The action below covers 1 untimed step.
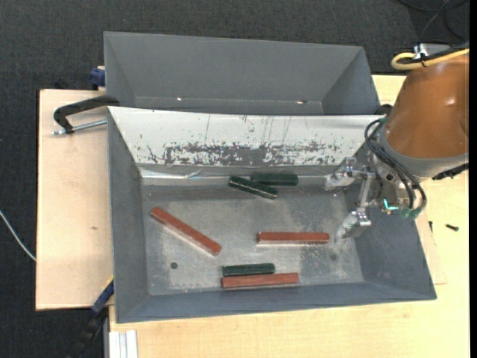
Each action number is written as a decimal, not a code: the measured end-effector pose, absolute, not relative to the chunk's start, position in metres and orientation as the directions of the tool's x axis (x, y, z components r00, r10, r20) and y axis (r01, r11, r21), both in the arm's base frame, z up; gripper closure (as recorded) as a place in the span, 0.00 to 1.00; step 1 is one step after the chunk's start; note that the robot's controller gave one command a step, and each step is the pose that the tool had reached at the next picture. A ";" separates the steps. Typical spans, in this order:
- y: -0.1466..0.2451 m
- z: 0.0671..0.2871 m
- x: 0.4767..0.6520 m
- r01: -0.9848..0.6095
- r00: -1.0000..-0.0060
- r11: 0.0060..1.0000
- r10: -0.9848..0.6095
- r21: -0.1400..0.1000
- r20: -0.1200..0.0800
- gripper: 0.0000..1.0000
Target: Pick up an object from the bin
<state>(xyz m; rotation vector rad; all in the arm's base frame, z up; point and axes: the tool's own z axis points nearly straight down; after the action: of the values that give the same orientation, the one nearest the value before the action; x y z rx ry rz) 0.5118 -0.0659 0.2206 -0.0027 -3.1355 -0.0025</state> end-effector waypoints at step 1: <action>-0.066 0.225 0.513 0.000 -1.000 1.000 0.000 0.000 -0.003 0.00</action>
Offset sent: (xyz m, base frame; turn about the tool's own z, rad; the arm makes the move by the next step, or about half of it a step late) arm 0.0103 0.0015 -0.1131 -0.1405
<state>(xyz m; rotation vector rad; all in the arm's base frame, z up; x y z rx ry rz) 0.5134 -0.0657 0.2250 0.0002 -3.1445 -0.0005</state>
